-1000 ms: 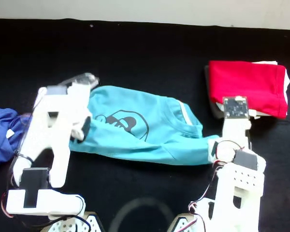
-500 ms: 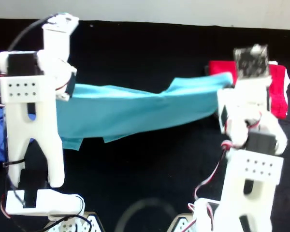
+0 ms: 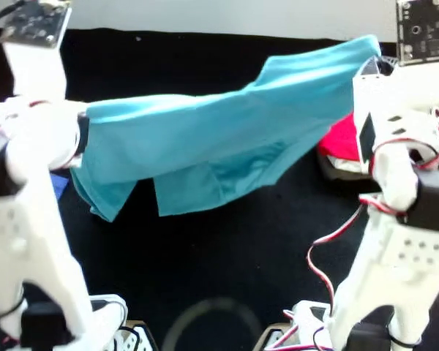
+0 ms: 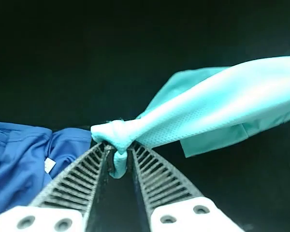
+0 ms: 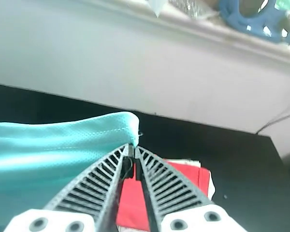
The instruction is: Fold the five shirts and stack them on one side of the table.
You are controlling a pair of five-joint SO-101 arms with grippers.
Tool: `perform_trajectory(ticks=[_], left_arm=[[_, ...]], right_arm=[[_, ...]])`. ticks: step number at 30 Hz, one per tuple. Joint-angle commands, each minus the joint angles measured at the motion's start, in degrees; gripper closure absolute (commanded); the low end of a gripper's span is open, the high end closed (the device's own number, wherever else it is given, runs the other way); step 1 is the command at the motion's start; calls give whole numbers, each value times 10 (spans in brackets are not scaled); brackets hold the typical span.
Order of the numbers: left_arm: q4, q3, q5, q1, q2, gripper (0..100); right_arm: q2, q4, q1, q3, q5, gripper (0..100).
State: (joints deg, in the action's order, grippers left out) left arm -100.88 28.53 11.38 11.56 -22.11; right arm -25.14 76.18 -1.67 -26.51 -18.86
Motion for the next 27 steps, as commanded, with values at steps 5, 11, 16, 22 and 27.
perform_trajectory(ticks=[5,11,16,22,27], left_arm=[[0,-66,-5,3,-37,990],[0,-211,-4,5,-19,990],[1,-213,-4,6,-25,990],[-3,-122,-4,6,-90,990],[-1,-74,-4,6,-145,990]], right_arm=[[0,20,22,9,6,992],[-9,19,22,95,6,992],[-95,15,22,147,6,992],[-182,-7,22,153,4,992],[-214,-71,19,153,3,992]])
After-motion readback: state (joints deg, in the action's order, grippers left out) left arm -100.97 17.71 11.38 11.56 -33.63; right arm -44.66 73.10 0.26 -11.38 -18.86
